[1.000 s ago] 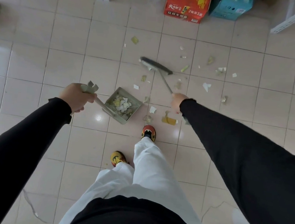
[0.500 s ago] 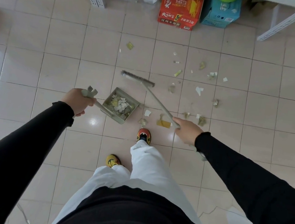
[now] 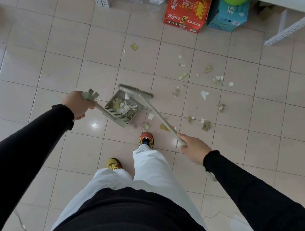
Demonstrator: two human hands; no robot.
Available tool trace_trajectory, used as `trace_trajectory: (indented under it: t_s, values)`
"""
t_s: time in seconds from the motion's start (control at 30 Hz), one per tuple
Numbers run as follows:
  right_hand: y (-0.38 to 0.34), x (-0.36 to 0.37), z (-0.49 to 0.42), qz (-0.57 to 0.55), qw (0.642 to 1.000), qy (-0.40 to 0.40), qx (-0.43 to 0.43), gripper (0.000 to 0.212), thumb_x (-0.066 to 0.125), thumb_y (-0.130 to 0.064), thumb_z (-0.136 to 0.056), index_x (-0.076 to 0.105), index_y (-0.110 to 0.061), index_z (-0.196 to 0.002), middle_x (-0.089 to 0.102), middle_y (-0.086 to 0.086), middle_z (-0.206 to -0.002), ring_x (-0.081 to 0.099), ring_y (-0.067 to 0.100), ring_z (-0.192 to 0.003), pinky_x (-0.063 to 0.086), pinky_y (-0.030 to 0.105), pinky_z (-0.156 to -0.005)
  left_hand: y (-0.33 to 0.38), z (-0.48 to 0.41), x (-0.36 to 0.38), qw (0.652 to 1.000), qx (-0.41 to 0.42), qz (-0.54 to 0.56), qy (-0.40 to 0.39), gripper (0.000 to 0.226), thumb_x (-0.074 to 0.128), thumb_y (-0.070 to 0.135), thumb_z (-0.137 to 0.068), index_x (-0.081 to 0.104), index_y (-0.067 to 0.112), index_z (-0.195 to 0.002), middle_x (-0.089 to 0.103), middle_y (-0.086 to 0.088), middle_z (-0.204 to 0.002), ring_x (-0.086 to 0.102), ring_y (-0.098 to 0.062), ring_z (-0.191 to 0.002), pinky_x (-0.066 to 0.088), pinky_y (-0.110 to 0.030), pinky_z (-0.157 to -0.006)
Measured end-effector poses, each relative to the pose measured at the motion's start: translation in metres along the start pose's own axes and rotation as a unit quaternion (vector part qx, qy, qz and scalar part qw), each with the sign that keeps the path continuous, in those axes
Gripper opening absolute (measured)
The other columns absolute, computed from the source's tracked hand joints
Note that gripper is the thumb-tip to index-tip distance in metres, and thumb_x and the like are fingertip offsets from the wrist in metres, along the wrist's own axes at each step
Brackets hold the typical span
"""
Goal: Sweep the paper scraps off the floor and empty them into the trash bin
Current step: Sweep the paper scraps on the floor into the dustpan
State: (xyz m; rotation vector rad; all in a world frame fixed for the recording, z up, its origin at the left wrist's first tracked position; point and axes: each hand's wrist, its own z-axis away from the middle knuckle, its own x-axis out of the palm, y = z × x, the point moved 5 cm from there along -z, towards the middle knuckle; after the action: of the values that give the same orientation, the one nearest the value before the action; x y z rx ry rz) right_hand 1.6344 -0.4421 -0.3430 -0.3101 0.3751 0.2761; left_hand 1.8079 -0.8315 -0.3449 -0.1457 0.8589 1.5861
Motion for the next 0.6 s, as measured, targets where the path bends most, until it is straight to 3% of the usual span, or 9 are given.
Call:
trace_trajectory:
  t_s: [0.07, 0.17, 0.27, 0.33, 0.4, 0.5, 0.6]
  values:
    - [-0.006, -0.007, -0.009, 0.027, 0.999, 0.021, -0.014, 0.060, 0.037, -0.018, -0.099, 0.020, -0.034, -0.155, 0.064, 0.008, -0.109, 0.055, 0.016, -0.064, 0.038, 0.025, -0.052, 0.002, 0.000, 0.000, 1.000, 0.000, -0.001, -0.001, 0.013, 0.067, 0.017, -0.083, 0.068, 0.010, -0.095, 0.054, -0.009, -0.068, 0.048, -0.022, -0.052, 0.040, -0.027, -0.048]
    - [-0.026, -0.013, -0.028, 0.061, 0.998, 0.020, -0.024, 0.062, 0.036, -0.011, -0.099, 0.019, -0.027, -0.156, 0.060, 0.016, -0.127, 0.061, 0.030, -0.093, 0.040, 0.029, -0.067, 0.005, -0.002, 0.000, 1.000, 0.004, -0.004, 0.001, 0.010, 0.068, 0.018, -0.081, 0.067, 0.014, -0.091, 0.053, -0.006, -0.063, 0.049, -0.021, -0.051, 0.041, -0.027, -0.048]
    - [-0.033, -0.013, -0.034, 0.060, 0.998, -0.020, -0.017, 0.058, 0.038, -0.011, -0.099, 0.027, -0.025, -0.154, 0.056, 0.012, -0.134, 0.060, 0.030, -0.106, 0.039, 0.027, -0.069, 0.007, -0.007, -0.003, 1.000, 0.010, 0.001, 0.007, 0.010, 0.068, 0.018, -0.080, 0.068, 0.016, -0.089, 0.055, -0.006, -0.065, 0.048, -0.021, -0.049, 0.040, -0.026, -0.046]
    - [-0.026, -0.012, -0.024, 0.037, 0.998, -0.043, -0.011, 0.056, 0.039, -0.014, -0.097, 0.034, -0.029, -0.151, 0.063, 0.005, -0.110, 0.061, 0.024, -0.082, 0.040, 0.025, -0.055, 0.007, -0.012, -0.007, 1.000, 0.014, 0.003, 0.010, 0.011, 0.068, 0.019, -0.078, 0.068, 0.016, -0.089, 0.054, -0.006, -0.064, 0.048, -0.022, -0.048, 0.040, -0.026, -0.047]
    - [-0.013, -0.010, -0.010, -0.012, 0.999, -0.048, 0.013, 0.057, 0.039, -0.018, -0.096, 0.033, -0.038, -0.149, 0.057, -0.005, -0.086, 0.052, 0.015, -0.057, 0.039, 0.021, -0.040, 0.005, -0.019, -0.013, 1.000, 0.017, 0.003, 0.012, 0.012, 0.069, 0.019, -0.079, 0.068, 0.017, -0.090, 0.054, -0.006, -0.064, 0.049, -0.022, -0.048, 0.040, -0.026, -0.047]
    - [-0.006, -0.010, 0.005, -0.033, 0.999, -0.029, 0.027, 0.057, 0.040, -0.022, -0.098, 0.029, -0.041, -0.151, 0.052, -0.012, -0.079, 0.047, 0.008, -0.048, 0.034, 0.014, -0.035, 0.005, -0.030, -0.024, 1.000, 0.021, 0.005, 0.010, 0.016, 0.069, 0.017, -0.082, 0.069, 0.015, -0.097, 0.056, -0.007, -0.067, 0.048, -0.022, -0.050, 0.040, -0.027, -0.048]
    - [-0.023, -0.013, -0.001, -0.095, 0.995, -0.012, 0.038, 0.058, 0.040, -0.023, -0.097, 0.029, -0.043, -0.150, 0.057, -0.004, -0.086, 0.047, 0.013, -0.052, 0.039, 0.021, -0.040, 0.010, -0.042, -0.040, 0.999, 0.032, 0.002, 0.003, 0.019, 0.068, 0.015, -0.084, 0.068, 0.011, -0.102, 0.053, -0.007, -0.066, 0.047, -0.023, -0.052, 0.041, -0.029, -0.050]
